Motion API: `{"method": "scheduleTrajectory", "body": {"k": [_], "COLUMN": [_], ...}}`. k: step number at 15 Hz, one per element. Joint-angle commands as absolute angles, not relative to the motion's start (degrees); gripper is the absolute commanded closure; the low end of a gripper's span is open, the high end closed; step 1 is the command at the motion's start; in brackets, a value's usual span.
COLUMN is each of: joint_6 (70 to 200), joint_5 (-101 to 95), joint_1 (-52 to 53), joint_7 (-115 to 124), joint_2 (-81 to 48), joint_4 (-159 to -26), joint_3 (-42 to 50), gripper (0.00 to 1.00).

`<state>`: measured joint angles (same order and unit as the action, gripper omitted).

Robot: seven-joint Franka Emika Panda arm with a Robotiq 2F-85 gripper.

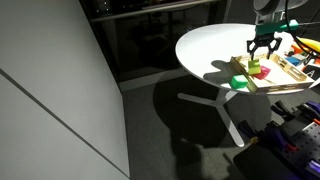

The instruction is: Put the yellow block in the box.

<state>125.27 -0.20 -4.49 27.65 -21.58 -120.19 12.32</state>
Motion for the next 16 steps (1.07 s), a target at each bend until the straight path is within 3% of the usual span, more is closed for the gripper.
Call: {"method": "scheduleTrajectory", "body": {"k": [1, 8, 16], "joint_6": [127.4, 126.7, 112.2], "joint_5": [0.8, 5.2, 5.2], "joint_1": [-5.3, -5.9, -5.0], "joint_7": [24.2, 12.3, 4.9], "joint_2": [-16.2, -7.1, 1.5], "joint_4": [-125.2, -130.5, -131.7], "joint_3": [11.7, 9.4, 7.4], "gripper": [0.01, 0.00, 0.00]}}
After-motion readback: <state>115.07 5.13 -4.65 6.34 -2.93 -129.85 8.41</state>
